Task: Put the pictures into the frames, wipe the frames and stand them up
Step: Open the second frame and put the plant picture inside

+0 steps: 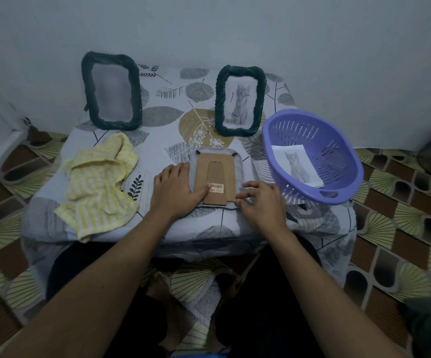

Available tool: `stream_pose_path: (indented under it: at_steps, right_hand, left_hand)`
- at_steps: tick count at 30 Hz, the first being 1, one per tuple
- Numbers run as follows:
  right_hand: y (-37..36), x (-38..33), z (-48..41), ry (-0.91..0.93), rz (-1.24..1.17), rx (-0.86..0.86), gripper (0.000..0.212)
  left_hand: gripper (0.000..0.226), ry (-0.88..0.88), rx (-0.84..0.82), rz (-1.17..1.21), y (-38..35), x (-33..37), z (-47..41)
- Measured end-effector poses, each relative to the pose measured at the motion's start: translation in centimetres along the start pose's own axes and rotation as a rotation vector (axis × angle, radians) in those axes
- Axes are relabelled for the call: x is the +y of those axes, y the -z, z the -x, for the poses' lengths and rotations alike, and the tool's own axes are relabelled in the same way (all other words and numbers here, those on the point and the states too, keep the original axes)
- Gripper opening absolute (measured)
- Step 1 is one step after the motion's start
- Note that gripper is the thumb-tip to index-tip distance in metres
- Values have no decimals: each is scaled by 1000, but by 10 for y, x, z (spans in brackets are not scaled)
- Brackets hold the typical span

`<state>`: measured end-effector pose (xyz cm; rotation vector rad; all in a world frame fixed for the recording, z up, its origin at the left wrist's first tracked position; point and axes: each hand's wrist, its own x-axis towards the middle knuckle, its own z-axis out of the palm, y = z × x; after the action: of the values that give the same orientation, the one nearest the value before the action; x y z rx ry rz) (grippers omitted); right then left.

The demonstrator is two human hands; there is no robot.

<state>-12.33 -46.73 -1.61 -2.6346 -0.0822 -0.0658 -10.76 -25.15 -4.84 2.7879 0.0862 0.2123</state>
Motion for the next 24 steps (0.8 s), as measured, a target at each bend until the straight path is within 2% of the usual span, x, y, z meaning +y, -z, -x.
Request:
stream_pose_path:
  at_steps: [10, 13, 18, 22, 24]
  right_hand:
    - [8, 2, -11, 48, 35, -108, 7]
    - [9, 7, -15, 47, -50, -158, 9]
    - [9, 7, -15, 15, -273, -73, 30]
    - [1, 9, -22, 25, -297, -60, 39]
    - [-4, 8, -25, 11, -320, -76, 37]
  left_hand:
    - [92, 10, -20, -5, 1, 1, 1]
    - [92, 10, -20, 0, 1, 1, 0]
    - [92, 5, -17, 7, 0, -1, 1]
    - [89, 11, -9, 24, -1, -1, 0]
    - [89, 25, -20, 41, -2, -1, 0]
